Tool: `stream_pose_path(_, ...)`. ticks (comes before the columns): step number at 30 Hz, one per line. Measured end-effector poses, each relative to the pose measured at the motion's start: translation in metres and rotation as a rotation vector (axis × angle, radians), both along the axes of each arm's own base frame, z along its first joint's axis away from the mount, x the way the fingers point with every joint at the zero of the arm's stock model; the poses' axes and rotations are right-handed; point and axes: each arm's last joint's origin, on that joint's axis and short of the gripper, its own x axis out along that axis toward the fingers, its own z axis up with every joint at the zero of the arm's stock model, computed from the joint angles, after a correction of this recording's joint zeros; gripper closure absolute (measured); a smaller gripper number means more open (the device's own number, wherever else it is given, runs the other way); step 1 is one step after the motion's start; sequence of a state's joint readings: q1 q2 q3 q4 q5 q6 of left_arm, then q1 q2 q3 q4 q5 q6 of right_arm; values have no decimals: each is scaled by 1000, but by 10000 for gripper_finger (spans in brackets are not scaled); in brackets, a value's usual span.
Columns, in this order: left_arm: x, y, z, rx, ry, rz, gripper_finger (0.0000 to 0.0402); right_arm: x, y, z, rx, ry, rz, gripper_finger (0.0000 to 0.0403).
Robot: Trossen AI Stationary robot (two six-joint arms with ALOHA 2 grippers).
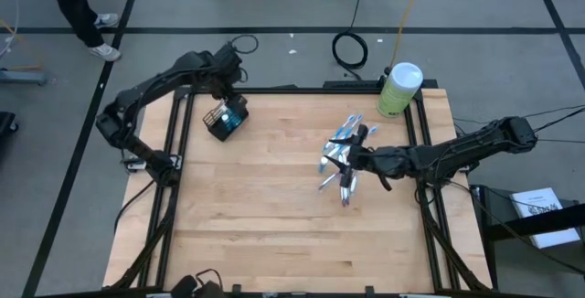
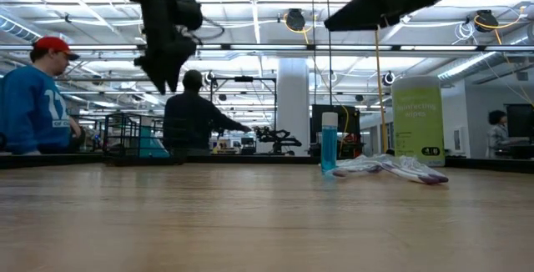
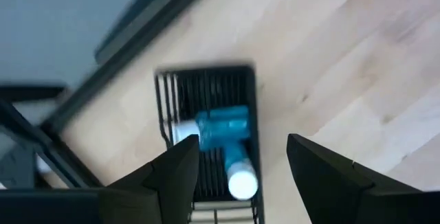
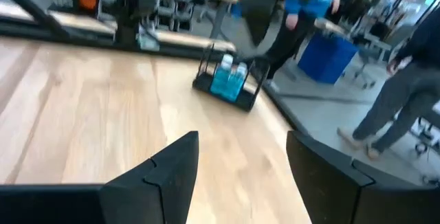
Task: Pick & Place toothbrushing station
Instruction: Put the mouthwash into the middle compartment of the wire organizer
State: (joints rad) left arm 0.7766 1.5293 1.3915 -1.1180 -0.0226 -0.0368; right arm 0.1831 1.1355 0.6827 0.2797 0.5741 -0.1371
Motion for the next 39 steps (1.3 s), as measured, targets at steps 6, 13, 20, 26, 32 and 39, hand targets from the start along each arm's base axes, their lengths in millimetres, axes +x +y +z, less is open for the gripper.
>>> stream_pose_path(6, -3, -29, 48, 215, -265, -153, 174, -4, -1, -11, 85, 81, -32, 190)
stream_pose_path(13, -12, -91, 66, 394, -610, -413, 174, -14, 0, -41, 228, 139, -80, 190)
stream_pose_path(20, -19, -125, 34, 491, -799, -524, 174, -21, 2, -93, 380, 119, -54, 190)
stream_pose_path(26, -21, -130, 18, 528, -868, -532, 174, -19, 2, -132, 397, 83, -35, 183)
stream_pose_path(32, -18, -128, 14, 516, -855, -513, 174, 1, 1, -150, 417, 51, -55, 141)
stream_pose_path(39, -18, -128, 14, 513, -858, -507, 174, 29, 4, -166, 408, 58, -143, 111)
